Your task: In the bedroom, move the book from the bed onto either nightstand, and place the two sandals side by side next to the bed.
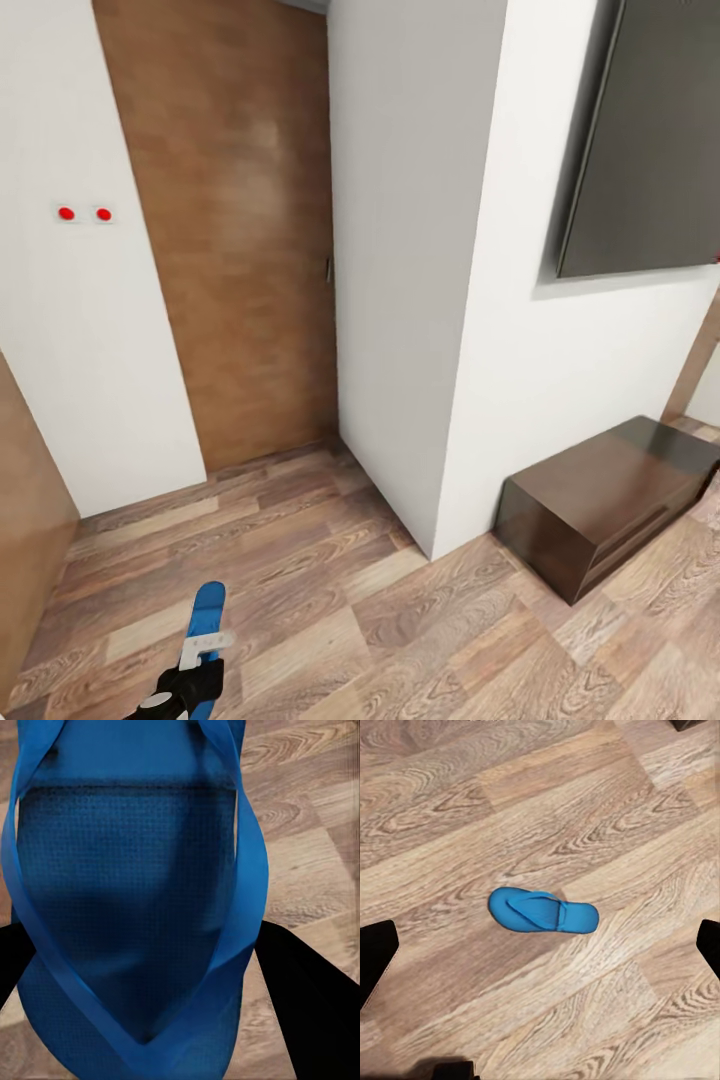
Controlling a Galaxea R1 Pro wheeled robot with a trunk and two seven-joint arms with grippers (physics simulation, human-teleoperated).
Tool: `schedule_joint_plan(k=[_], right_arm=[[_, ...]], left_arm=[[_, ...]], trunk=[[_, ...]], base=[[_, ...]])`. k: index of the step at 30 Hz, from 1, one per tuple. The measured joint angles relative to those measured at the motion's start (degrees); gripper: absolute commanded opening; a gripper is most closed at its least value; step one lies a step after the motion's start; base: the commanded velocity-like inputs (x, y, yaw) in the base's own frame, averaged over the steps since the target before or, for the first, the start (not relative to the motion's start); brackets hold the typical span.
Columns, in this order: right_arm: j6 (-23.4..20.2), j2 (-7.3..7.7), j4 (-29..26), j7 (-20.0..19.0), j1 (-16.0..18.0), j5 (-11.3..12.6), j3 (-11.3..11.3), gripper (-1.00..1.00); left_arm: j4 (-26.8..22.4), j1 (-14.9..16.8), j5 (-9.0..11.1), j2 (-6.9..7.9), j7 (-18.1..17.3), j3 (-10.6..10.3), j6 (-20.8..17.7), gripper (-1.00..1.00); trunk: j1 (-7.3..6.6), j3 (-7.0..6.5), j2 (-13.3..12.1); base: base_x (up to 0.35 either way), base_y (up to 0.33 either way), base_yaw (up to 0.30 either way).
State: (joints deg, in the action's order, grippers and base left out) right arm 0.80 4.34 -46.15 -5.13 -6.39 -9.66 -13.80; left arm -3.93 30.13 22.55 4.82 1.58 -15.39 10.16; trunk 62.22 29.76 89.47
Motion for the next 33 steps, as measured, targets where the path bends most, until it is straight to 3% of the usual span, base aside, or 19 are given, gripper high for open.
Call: schedule_joint_plan(k=[16,33], right_arm=[[0.0,0.01,0.4,0.0,0.0,0.0,0.0,1.00],[0.0,0.01,0.5,0.0,0.0,0.0,1.2,1.00]], left_arm=[[0.0,0.0,0.0,0.00,0.0,0.0,0.1,-1.00],[0.0,0.0,0.0,0.00,0.0,0.0,0.1,-1.00]], trunk=[[0.00,0.00,0.0],[0.02,0.00,0.0]], base=[[0.234,0.167,-0.292],[0.067,0.079,-0.292]])
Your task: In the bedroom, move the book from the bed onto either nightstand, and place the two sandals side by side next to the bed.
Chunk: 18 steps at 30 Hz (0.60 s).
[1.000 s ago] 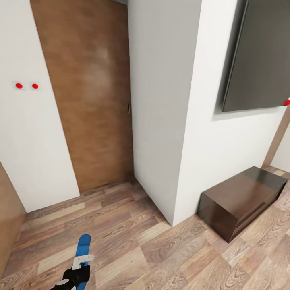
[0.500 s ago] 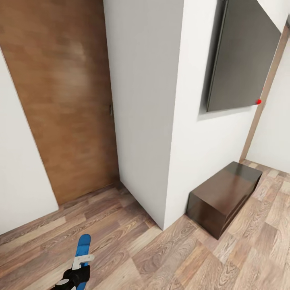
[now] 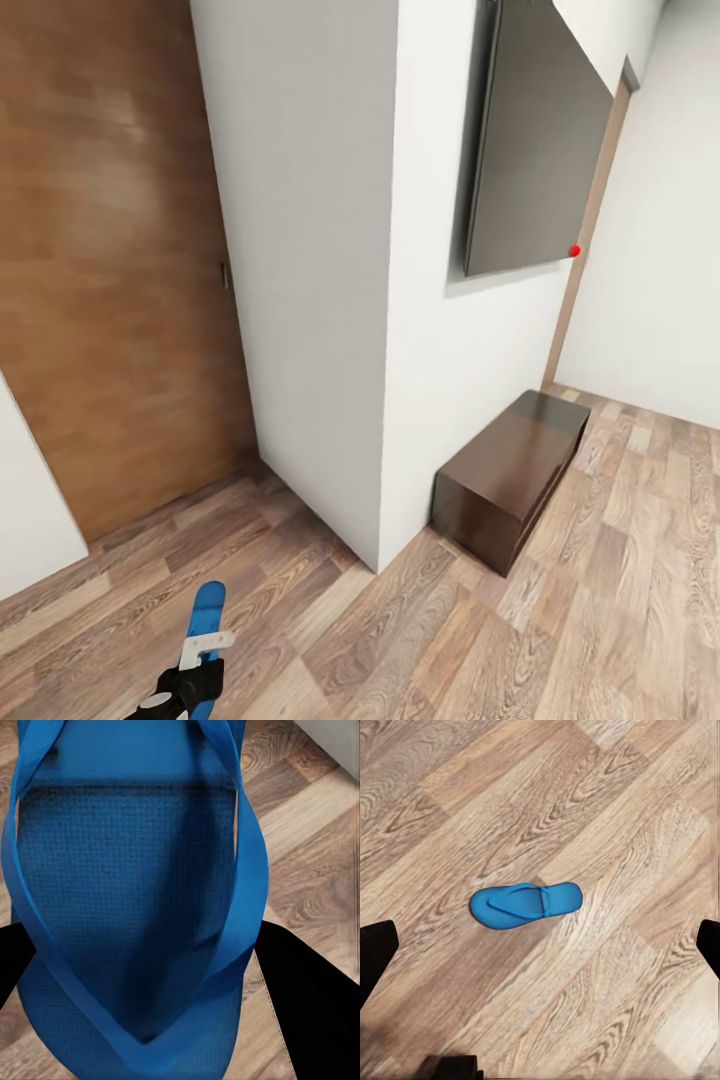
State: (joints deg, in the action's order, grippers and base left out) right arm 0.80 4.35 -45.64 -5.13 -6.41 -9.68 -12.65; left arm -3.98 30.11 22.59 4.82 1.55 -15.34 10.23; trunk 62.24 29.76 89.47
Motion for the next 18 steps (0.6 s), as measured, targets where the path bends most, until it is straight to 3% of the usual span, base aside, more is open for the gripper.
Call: schedule_joint_plan(k=[14,18], right_arm=[[0.0,0.00,0.0,0.0,0.0,0.0,0.1,1.00],[0.0,-0.01,0.0,0.0,0.0,0.0,0.1,1.00]], left_arm=[[-0.2,-1.1,0.0,0.00,0.0,-0.1,0.0,-1.00],[-0.2,-1.1,0.0,0.00,0.0,-0.1,0.0,-1.00]], trunk=[[-0.01,0.00,0.0],[-0.01,0.00,0.0]], base=[[0.031,0.219,-0.289],[0.123,0.273,-0.140]])
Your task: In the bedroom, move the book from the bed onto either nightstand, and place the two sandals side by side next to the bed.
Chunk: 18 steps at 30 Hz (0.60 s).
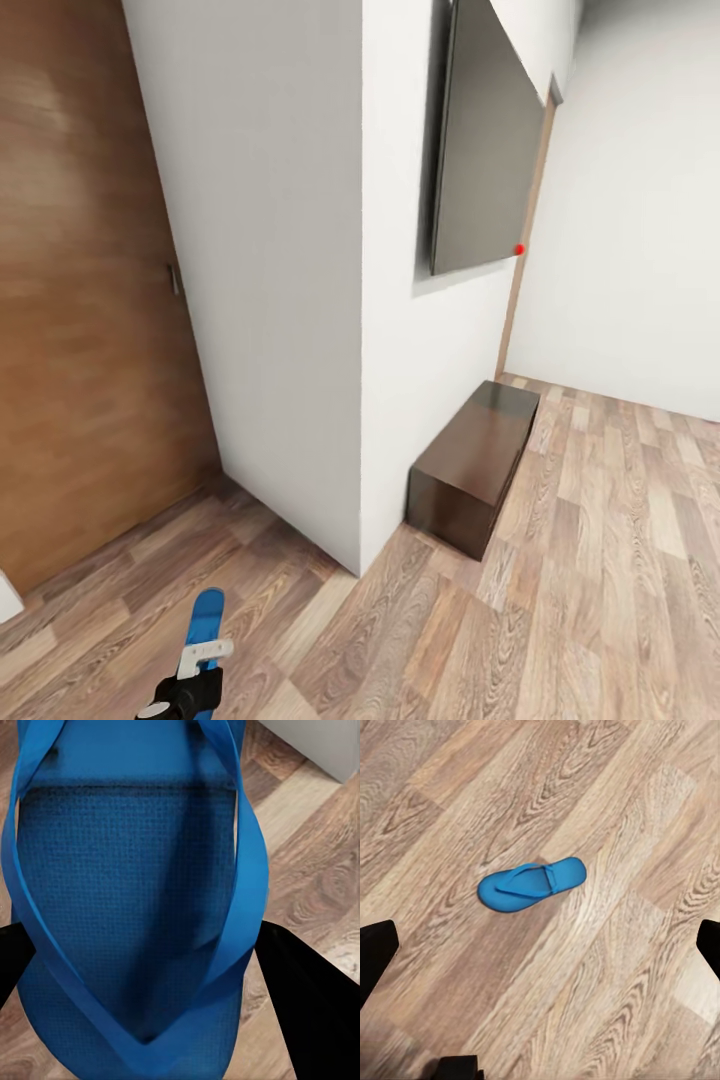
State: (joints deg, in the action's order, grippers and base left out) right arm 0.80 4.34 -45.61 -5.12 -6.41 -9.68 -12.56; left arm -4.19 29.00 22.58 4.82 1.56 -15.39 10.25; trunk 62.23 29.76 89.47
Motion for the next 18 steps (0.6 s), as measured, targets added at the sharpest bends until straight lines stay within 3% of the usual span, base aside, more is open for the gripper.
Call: schedule_joint_plan(k=[8,18], right_arm=[[0.0,0.00,0.0,0.0,0.0,0.0,0.0,1.00],[0.0,0.02,0.0,0.0,0.0,0.0,0.0,1.00]], left_arm=[[0.0,0.0,0.0,0.00,0.0,0.0,0.0,-1.00],[0.0,0.0,0.0,0.00,0.0,0.0,0.0,-1.00]], trunk=[[-0.01,0.00,0.0],[0.00,0.00,0.0]], base=[[0.174,0.273,-0.099],[0.197,0.243,-0.260]])
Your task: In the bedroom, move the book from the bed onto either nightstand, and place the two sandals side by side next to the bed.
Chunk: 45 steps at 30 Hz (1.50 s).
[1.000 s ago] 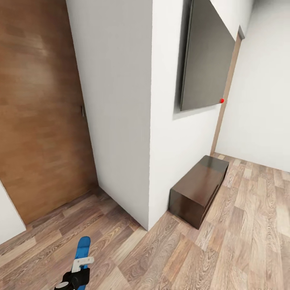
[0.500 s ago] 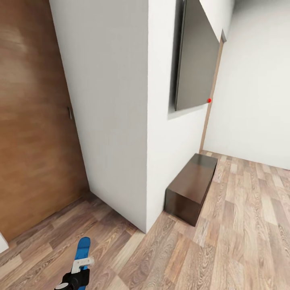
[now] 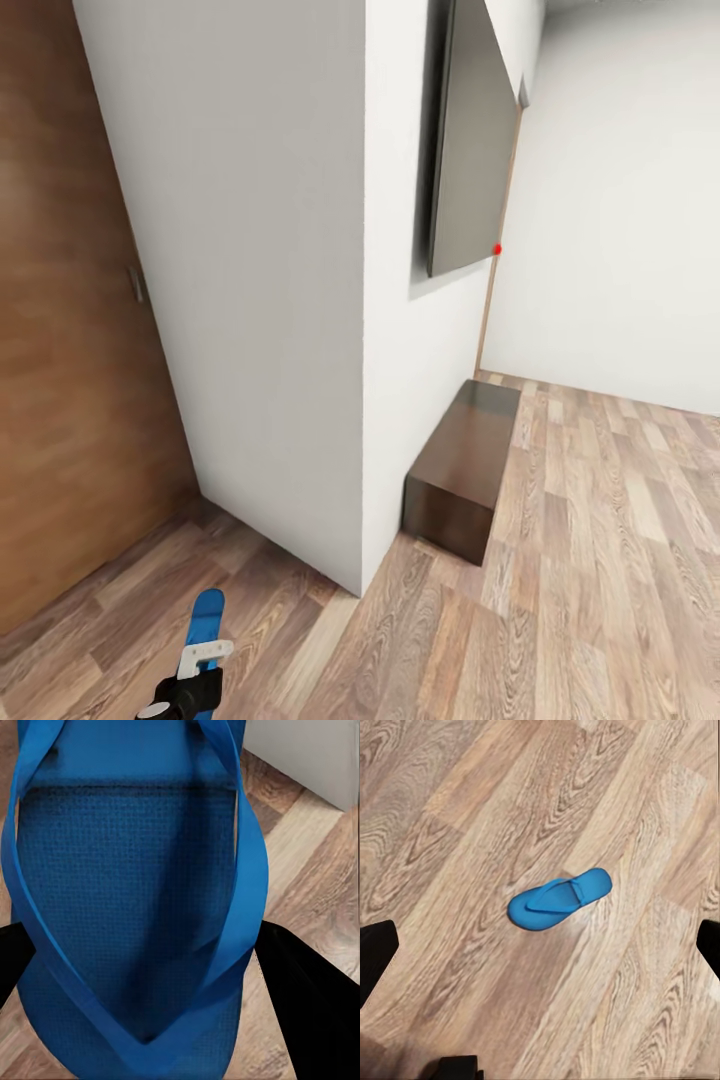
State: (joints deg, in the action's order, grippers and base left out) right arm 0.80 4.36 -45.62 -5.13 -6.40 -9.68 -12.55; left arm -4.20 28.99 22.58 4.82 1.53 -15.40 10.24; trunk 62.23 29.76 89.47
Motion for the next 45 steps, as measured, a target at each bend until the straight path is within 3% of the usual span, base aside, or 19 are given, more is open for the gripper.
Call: schedule_joint_plan(k=[18,45], right_arm=[[0.0,0.07,0.0,0.0,0.0,0.0,0.0,1.00],[0.0,0.16,0.5,0.0,0.0,0.1,-0.2,1.00]], left_arm=[[0.2,0.0,0.0,0.06,0.1,0.2,-0.3,-1.00],[0.7,-1.7,0.0,0.01,0.5,0.2,-0.3,-1.00]], trunk=[[0.02,0.00,0.0],[-5.91,-4.84,-10.8]], base=[[0.042,0.053,-0.287],[0.000,0.000,-0.053]])
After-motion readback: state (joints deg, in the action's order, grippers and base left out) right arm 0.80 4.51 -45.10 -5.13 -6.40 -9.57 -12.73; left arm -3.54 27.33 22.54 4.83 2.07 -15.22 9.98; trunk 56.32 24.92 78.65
